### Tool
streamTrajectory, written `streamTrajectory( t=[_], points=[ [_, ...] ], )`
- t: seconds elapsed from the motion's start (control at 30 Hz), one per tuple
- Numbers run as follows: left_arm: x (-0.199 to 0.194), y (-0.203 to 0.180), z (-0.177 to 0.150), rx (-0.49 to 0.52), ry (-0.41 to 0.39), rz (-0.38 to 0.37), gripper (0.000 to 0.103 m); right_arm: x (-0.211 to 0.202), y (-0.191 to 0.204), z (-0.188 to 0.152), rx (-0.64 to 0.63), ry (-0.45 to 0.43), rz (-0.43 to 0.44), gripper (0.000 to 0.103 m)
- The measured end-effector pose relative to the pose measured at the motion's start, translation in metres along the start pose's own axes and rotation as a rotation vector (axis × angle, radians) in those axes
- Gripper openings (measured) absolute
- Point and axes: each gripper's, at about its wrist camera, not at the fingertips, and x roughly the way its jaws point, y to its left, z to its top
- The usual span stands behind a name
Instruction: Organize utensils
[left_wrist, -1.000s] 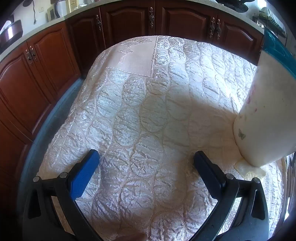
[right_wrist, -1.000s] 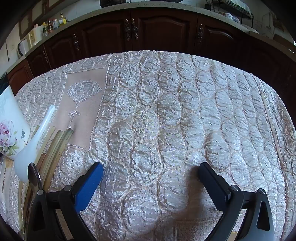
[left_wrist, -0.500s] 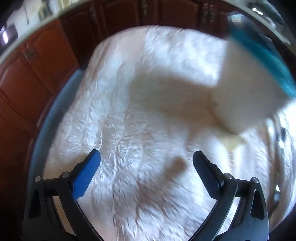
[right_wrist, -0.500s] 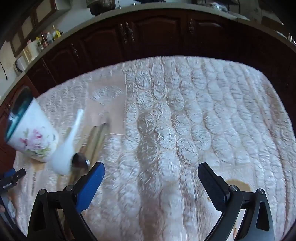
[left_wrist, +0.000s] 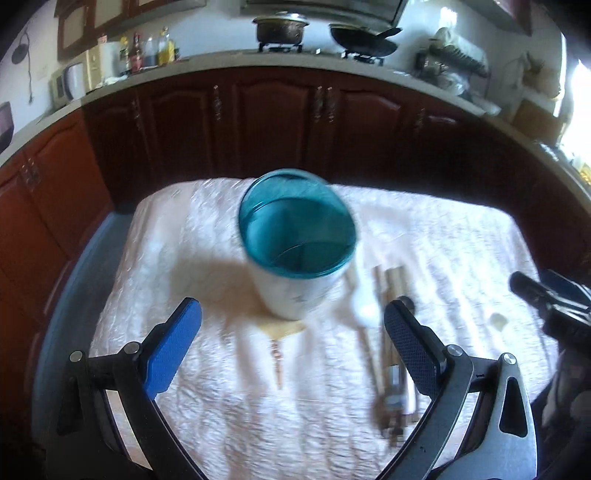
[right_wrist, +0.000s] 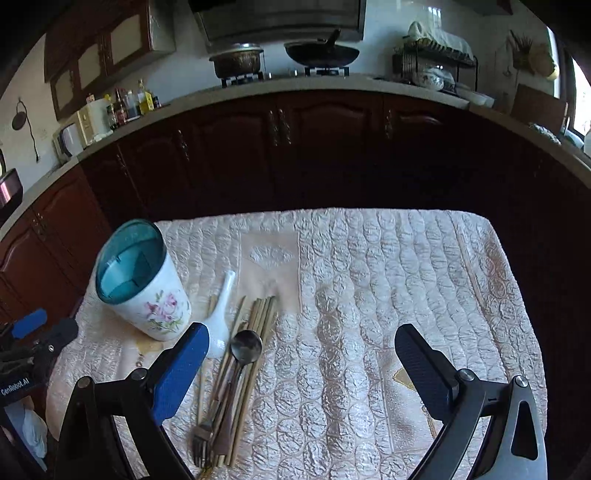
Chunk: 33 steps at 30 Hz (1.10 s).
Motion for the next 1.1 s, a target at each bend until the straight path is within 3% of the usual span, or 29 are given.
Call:
streamTrajectory(
  t=[0.23,1.1],
  points=[
    [-0.012,-0.021,-0.001,0.037,-0.029,-0.001,0.100,-0.017,0.007,-0.002,0.010,-0.017,0.007,0.101],
    [-0.018,-0.020,-0.009,0.030,-0.043,0.030,0.100,-0.020,0.021,-0.005,-0.010,-0.003,0.009,0.101]
  ],
)
